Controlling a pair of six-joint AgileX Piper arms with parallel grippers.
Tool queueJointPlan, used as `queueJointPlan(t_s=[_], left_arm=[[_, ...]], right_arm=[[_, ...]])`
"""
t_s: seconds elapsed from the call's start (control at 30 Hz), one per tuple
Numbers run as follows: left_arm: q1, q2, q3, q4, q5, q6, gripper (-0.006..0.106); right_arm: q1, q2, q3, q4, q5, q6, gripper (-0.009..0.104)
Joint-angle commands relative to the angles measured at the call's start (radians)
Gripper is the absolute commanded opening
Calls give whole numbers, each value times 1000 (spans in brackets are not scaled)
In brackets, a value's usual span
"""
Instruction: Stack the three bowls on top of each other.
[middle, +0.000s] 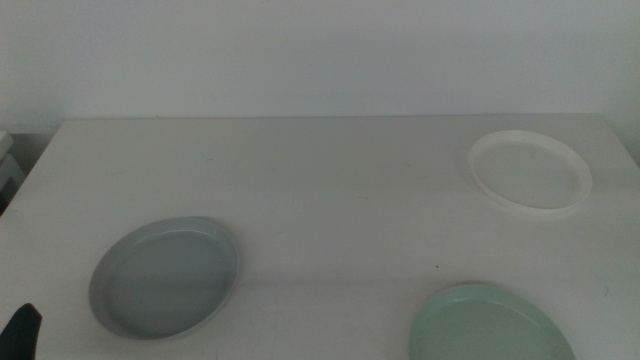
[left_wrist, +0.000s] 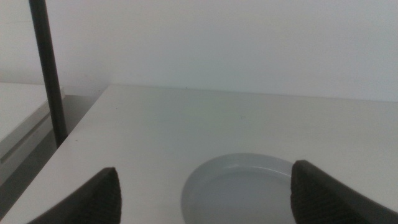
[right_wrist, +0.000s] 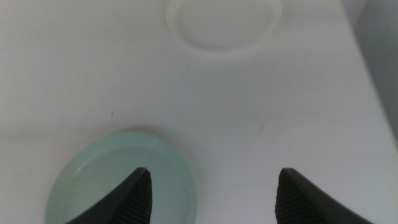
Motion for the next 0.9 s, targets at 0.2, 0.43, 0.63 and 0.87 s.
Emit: queueJointPlan(t_s=[0.2, 0.43, 0.63, 0.87], left_arm=[[-7, -13, -4, -11, -72, -11, 105], [-7, -13, -4, -11, -72, -11, 105], [-7, -13, -4, -11, -72, -11, 105], [-7, -13, -4, -11, -72, -11, 105]], right_arm=[[-3, 188, -87, 27, 71, 67, 51], [1, 352, -87, 31, 63, 70, 51], [11, 495, -86, 28, 16, 70, 51], [97, 641, -79, 27, -12, 70, 50]])
